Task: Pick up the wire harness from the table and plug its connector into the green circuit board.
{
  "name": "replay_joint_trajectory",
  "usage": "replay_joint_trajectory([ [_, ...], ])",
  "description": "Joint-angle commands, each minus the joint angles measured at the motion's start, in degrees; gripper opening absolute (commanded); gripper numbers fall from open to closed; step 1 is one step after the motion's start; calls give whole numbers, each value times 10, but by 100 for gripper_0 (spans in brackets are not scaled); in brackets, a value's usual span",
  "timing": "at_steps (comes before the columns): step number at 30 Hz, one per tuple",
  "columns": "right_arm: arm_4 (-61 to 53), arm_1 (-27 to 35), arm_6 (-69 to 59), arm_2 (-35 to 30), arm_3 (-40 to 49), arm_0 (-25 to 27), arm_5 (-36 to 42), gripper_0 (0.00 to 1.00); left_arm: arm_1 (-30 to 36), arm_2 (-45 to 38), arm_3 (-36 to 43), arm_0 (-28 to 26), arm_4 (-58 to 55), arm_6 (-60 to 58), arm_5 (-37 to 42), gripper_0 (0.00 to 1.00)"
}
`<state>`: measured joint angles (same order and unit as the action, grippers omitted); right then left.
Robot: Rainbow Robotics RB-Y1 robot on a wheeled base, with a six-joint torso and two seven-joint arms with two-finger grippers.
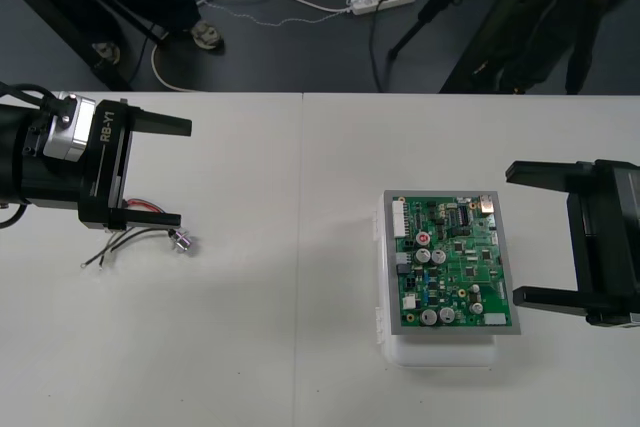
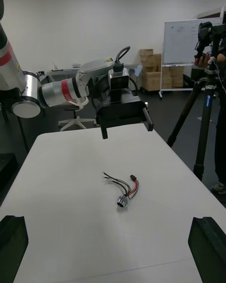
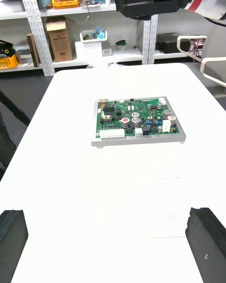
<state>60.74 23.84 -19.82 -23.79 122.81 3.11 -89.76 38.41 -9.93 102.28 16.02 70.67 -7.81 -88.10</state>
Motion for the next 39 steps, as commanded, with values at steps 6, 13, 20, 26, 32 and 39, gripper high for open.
replay_joint_trajectory([
  [6, -15, -35, 90, 56, -26, 33, -2, 100, 22, -16, 18, -5, 3, -25, -19, 99],
  [13, 17, -67, 90, 74, -35, 19, -2, 100, 22, -16, 18, -5, 3, -25, -19, 99],
  [20, 33, -87, 80, 81, -35, 8, 0, 100, -6, 1, -23, -42, 20, -19, -19, 99],
  [26, 44, -85, 62, 108, -35, -5, 30, 100, 6, 0, -31, -37, 38, -8, -19, 99],
  [32, 46, -85, 50, 139, -35, -14, 51, 100, 35, 1, -24, -24, 77, 38, -19, 99],
  [39, 46, -83, 42, 167, -35, -27, 53, 100, 71, 1, -24, -7, 142, 139, -19, 99],
])
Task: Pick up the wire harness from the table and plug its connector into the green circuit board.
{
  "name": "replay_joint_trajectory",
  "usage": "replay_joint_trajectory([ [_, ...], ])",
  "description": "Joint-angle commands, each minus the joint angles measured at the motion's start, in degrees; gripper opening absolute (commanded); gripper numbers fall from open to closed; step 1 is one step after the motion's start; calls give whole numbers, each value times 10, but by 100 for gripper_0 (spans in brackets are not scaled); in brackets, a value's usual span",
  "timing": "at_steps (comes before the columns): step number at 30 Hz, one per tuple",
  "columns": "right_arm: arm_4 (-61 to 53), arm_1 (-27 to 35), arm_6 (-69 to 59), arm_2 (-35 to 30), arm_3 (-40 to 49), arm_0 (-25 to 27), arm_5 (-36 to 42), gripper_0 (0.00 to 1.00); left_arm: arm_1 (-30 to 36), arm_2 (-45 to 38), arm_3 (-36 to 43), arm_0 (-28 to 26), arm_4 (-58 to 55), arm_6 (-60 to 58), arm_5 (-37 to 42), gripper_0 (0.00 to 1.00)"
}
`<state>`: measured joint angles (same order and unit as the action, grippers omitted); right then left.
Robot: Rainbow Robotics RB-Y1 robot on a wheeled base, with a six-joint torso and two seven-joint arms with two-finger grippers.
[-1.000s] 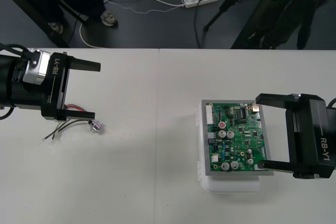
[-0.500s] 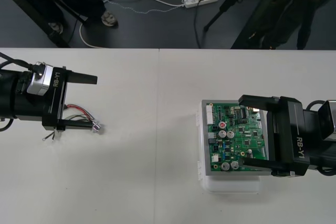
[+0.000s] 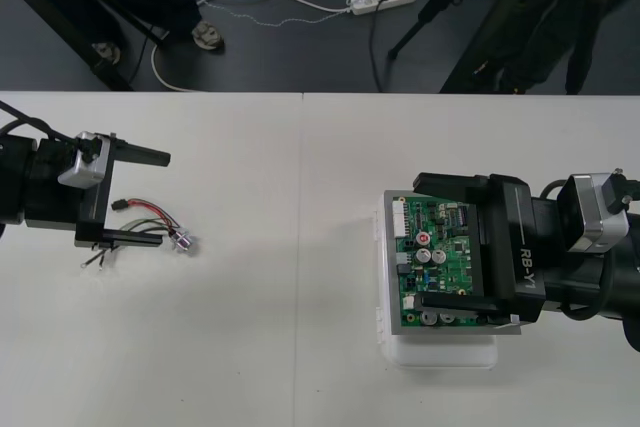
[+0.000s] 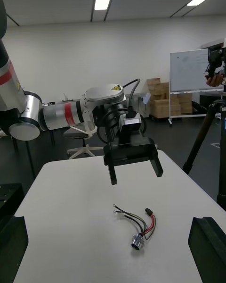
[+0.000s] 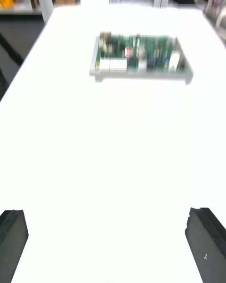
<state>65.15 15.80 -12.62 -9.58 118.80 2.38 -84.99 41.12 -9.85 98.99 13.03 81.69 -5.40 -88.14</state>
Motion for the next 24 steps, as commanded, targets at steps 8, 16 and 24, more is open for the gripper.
replay_joint_trajectory([
  [8, 31, 6, -36, 31, 5, -30, 6, 100, 137, 73, 31, 26, 54, 247, 42, 99],
  [16, 43, 10, -50, 31, 6, -33, 5, 100, 249, 193, 72, 74, 71, 369, 137, 99],
  [24, 45, 14, -59, 31, 5, -35, 5, 100, 313, 336, 97, 178, 116, 472, 174, 99],
])
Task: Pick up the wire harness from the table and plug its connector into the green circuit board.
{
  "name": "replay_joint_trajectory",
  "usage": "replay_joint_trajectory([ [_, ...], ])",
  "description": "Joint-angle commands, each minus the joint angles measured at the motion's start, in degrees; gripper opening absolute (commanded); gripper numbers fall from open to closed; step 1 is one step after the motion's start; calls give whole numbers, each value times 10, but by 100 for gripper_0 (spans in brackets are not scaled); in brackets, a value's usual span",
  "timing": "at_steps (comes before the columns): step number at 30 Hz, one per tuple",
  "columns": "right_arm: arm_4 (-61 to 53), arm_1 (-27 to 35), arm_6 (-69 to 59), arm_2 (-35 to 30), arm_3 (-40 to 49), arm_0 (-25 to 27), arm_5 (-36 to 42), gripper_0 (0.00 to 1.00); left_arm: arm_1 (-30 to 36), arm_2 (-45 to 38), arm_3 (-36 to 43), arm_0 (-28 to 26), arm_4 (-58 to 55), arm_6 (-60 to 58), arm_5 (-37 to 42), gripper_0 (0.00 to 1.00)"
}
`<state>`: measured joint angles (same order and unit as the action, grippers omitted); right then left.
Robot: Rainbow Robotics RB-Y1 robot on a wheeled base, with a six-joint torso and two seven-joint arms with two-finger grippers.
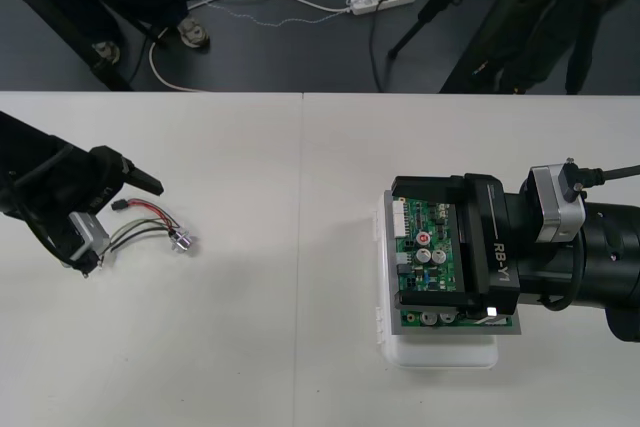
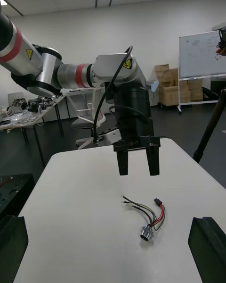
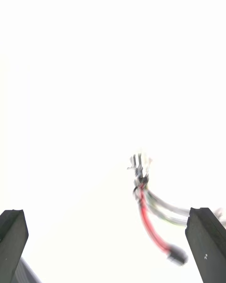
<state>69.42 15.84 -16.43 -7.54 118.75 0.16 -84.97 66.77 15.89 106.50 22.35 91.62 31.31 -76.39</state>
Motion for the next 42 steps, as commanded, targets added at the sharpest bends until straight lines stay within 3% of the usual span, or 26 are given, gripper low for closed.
replay_joint_trajectory([
  [1, 3, 14, -21, 10, 6, -14, 5, 100, 64, 101, 22, 99, 17, 118, 65, 99],
  [5, 3, 16, -19, 9, 6, -13, 5, 100, 92, 191, 22, 160, 22, 167, 96, 99],
  [8, 3, 17, -16, 7, 5, -14, 5, 100, 112, 291, 22, 233, 29, 228, 120, 99],
  [9, 3, 17, -16, 7, 5, -14, 5, 100, 112, 291, 22, 233, 29, 228, 120, 99],
  [13, 5, 17, -12, 3, 7, -13, 6, 100, 121, 413, 25, 330, 39, 319, 142, 99],
  [20, 47, 17, -7, -9, 53, -13, 5, 100, 109, 571, 34, 437, 100, 436, 179, 99],
  [26, 56, 17, -6, -15, 63, -8, 5, 100, 93, 657, 49, 483, 201, 525, 217, 99],
  [42, 39, 16, -3, -14, 62, 5, 5, 100, -7, 834, 42, 579, 344, 726, 260, 99],
])
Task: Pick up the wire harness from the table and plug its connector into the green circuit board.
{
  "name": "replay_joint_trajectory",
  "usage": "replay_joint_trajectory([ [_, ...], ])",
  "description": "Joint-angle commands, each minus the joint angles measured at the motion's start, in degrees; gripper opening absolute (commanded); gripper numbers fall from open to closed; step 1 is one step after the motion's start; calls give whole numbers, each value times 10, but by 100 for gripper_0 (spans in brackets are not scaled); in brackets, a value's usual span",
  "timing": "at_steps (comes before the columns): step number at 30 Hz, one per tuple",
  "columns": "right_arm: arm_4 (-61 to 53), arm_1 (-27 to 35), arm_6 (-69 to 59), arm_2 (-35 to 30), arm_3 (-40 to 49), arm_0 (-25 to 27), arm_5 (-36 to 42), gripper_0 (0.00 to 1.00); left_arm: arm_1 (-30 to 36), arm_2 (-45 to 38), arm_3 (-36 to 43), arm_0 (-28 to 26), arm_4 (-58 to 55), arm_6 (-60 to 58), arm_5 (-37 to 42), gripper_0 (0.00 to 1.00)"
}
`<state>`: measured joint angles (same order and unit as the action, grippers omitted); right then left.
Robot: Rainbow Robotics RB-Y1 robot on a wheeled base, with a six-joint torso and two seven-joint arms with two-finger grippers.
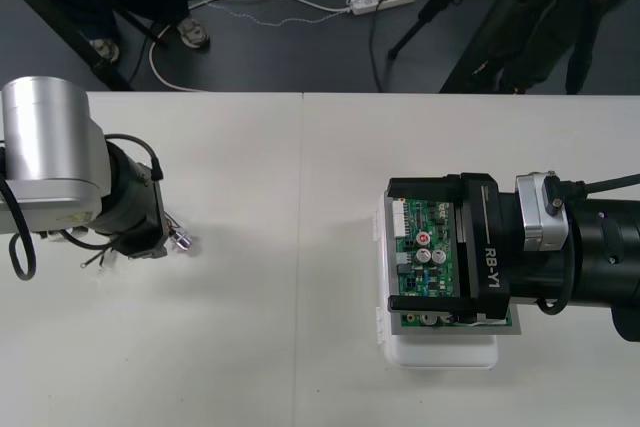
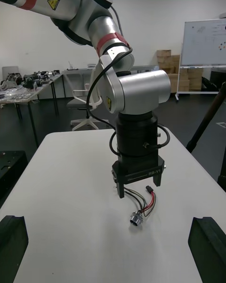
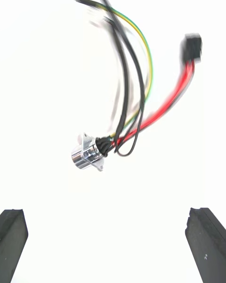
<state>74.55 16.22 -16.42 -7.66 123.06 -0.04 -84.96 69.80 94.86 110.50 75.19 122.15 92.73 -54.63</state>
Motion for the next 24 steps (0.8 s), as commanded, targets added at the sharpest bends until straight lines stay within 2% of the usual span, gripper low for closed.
replay_joint_trajectory([
  [1, -13, 13, -3, -14, 19, 8, 5, 100, -44, 52, 0, 53, 52, 126, 44, 99],
  [10, -15, 12, -3, -10, 20, 12, 5, 100, -77, 92, -28, 53, 119, 232, 45, 99],
  [24, -16, 12, -4, -8, 19, 15, 5, 100, -143, 154, -73, 43, 182, 234, 46, 99],
])
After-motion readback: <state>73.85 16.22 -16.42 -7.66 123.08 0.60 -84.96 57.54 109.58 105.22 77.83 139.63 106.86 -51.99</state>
